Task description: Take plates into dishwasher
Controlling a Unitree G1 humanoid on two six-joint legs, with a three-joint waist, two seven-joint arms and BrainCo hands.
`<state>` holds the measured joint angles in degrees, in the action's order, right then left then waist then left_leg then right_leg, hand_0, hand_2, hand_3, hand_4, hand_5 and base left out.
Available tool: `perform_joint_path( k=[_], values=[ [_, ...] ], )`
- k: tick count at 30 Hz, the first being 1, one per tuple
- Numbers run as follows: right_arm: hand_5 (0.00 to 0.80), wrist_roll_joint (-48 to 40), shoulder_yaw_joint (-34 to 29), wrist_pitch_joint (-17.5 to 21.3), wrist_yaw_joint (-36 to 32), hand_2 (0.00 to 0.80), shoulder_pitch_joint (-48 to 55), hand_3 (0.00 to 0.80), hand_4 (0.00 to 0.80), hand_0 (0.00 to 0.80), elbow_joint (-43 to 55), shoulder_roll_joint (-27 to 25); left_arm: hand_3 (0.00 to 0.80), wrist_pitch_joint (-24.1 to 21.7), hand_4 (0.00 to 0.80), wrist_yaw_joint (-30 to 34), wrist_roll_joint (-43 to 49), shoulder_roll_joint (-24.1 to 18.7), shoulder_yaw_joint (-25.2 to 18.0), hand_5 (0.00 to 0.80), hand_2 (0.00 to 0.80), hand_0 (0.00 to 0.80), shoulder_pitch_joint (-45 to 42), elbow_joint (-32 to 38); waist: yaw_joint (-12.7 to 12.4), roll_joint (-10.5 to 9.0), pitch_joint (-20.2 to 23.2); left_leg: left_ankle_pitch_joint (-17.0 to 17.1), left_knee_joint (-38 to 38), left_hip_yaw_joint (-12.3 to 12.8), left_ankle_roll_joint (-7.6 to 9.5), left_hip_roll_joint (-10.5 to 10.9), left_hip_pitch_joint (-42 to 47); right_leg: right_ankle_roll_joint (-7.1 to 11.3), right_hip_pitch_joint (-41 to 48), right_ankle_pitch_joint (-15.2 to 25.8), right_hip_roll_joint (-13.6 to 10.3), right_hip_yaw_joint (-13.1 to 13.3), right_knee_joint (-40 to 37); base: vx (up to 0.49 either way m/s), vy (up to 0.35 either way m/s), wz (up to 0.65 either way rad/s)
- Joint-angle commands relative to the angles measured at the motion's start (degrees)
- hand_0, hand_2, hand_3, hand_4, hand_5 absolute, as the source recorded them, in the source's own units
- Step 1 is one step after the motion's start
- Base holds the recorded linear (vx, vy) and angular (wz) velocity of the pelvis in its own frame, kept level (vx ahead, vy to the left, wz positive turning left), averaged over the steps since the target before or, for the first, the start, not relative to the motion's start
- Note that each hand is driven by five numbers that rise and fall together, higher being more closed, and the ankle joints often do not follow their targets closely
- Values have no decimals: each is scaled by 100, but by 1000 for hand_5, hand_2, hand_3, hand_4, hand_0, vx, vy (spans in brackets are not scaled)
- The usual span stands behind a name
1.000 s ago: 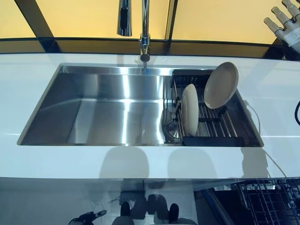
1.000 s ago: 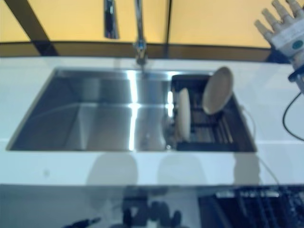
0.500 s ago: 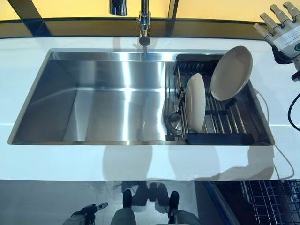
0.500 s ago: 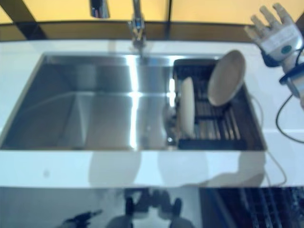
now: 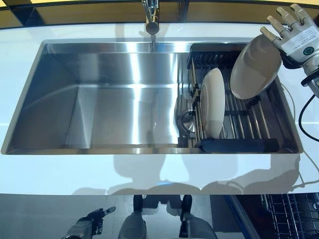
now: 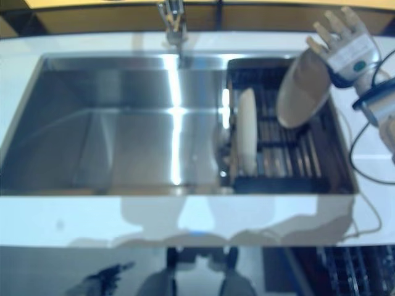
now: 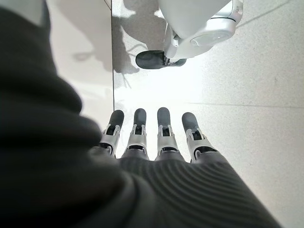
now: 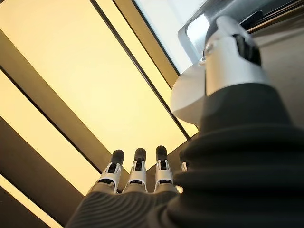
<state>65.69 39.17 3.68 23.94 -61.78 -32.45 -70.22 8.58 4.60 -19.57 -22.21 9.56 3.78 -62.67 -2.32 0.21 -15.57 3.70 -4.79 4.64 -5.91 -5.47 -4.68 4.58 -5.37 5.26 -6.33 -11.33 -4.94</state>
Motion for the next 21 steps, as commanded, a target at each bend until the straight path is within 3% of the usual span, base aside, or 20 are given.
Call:
perform_joint_path(
  k=[1,21],
  values=[
    [0,87,392,-265,140,0,-845,0,0,0,13,-73,0,-7,0,46,-187,-234,310,0,0,0,214,-158,45,-21,73,54,-21,-43,25,51,-116,392,-25,42,-113,112,-6,0,0,0],
    [0,320,240,-128,-143,0,-484,0,0,0,-15,-180,0,-26,0,140,-145,-308,224,0,0,0,198,-150,120,-46,68,27,-21,71,15,37,-65,404,-43,63,-128,130,-6,0,0,0]
  ],
)
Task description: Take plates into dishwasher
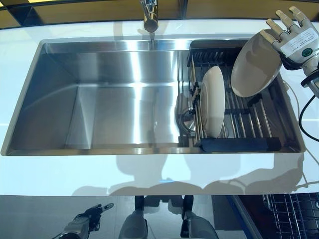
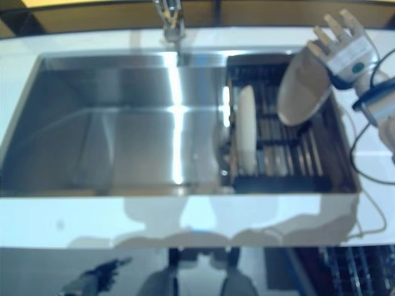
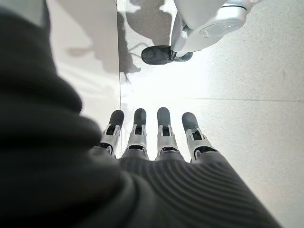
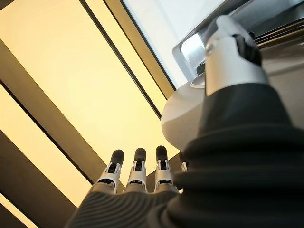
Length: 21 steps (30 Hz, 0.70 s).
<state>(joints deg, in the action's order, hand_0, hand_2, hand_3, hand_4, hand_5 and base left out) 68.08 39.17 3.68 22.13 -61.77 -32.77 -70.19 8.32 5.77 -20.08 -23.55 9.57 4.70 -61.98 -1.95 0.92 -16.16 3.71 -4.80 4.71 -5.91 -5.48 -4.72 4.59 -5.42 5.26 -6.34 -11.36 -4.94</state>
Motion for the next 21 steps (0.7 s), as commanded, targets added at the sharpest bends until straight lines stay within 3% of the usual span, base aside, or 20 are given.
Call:
perform_joint_path(
  k=[1,21],
  values=[
    [0,100,232,-126,39,0,-476,0,0,0,17,-172,0,-6,0,27,-93,-170,230,0,0,0,115,-229,85,-118,127,26,-20,67,15,35,-61,404,-41,61,-126,137,-6,0,0,0],
    [0,211,162,-5,43,0,-351,0,0,0,106,-124,0,7,0,40,-163,-163,220,0,0,0,204,-186,115,-96,19,6,-20,95,26,34,-68,385,-96,73,-123,172,-6,0,0,0]
  ],
)
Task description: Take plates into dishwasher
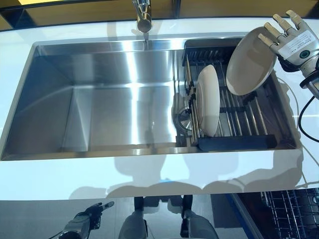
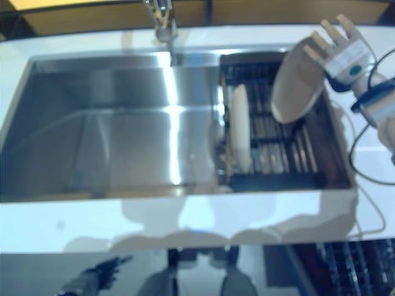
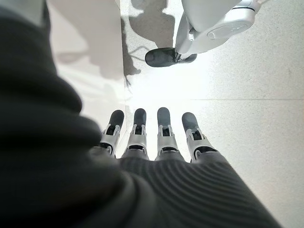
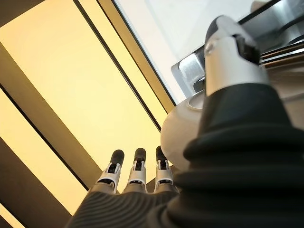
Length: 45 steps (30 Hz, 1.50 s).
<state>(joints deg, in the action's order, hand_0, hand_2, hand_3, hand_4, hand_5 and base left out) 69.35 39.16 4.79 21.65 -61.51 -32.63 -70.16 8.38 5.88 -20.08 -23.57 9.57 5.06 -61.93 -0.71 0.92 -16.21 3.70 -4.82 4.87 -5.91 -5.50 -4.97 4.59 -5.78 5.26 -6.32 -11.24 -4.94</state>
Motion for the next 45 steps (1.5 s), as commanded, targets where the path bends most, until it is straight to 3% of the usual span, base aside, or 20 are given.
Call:
perform_joint_path(
  k=[1,22,45],
  values=[
    [0,81,165,-122,111,0,-394,0,0,0,94,-127,0,7,0,27,-175,-161,226,0,0,0,177,-185,-6,-93,17,7,-18,81,26,38,-46,385,-62,72,-126,162,-6,0,0,0],
    [0,487,217,203,-67,0,-332,0,0,0,208,-70,0,33,0,74,-195,-168,203,0,0,0,179,-153,-13,-96,-1,14,-18,82,19,40,-41,388,-64,89,-142,143,-6,0,0,0],
    [0,-678,-21,73,-75,0,-192,0,0,0,330,-50,0,26,0,56,-48,-64,241,0,0,0,118,-165,4,-155,164,-28,-18,102,36,42,87,399,61,50,-136,162,-6,0,0,0]
  ],
)
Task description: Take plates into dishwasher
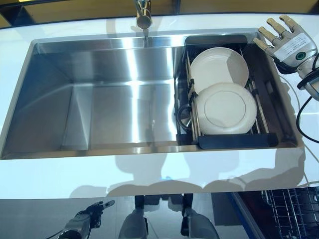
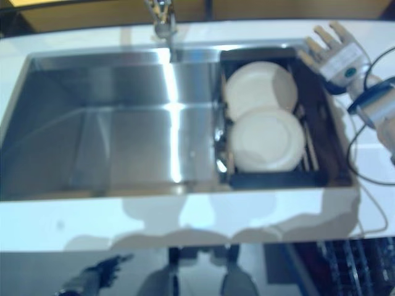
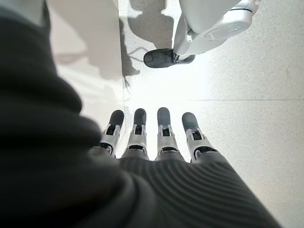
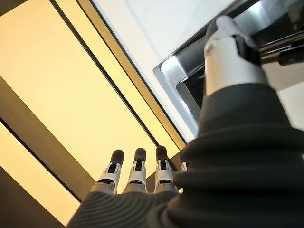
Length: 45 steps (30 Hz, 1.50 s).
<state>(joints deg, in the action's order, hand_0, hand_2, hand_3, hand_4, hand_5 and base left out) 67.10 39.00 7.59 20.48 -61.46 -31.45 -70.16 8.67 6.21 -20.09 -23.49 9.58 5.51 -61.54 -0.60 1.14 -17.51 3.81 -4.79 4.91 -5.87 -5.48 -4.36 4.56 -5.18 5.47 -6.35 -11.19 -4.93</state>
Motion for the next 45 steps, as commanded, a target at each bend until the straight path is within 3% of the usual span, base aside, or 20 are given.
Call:
perform_joint_path(
  k=[1,13,22,26,33,45],
  values=[
    [0,-565,-23,-218,18,0,-192,0,0,0,194,-50,0,-20,0,21,-40,-61,241,0,0,0,57,-224,-2,-186,317,-45,-21,98,33,39,49,401,19,25,-127,166,-7,0,0,0],
    [0,-1864,-15,-383,-451,0,-306,0,0,0,204,16,0,55,0,27,23,-2,247,0,0,0,12,-253,-17,-232,432,-70,-21,106,44,41,150,396,132,-10,-126,170,-7,0,0,0],
    [0,-4549,-129,-705,-2132,0,-403,0,0,0,350,403,0,129,0,33,130,12,201,0,0,0,63,-303,-28,-281,453,-70,-21,102,30,46,248,383,230,-13,-138,181,-7,-1,7,0],
    [0,-5168,-82,-907,-2774,0,-568,0,0,0,321,657,0,178,0,28,117,28,197,0,0,0,108,-304,-61,-290,434,-60,-21,91,26,54,257,361,257,-17,-140,169,-7,2,24,0],
    [0,-5553,36,-1151,-3501,0,-802,0,0,0,245,971,0,328,0,-48,114,59,188,0,0,0,162,-250,-145,-326,396,-27,-21,50,20,77,209,343,272,-14,-156,112,-7,0,4,0],
    [0,-5251,586,-1328,-3824,0,-1382,0,0,0,188,1193,0,457,0,-136,-10,71,281,0,0,0,284,-155,-258,-363,139,49,-21,38,23,66,23,349,114,70,-183,48,-7,0,0,0]
  ],
)
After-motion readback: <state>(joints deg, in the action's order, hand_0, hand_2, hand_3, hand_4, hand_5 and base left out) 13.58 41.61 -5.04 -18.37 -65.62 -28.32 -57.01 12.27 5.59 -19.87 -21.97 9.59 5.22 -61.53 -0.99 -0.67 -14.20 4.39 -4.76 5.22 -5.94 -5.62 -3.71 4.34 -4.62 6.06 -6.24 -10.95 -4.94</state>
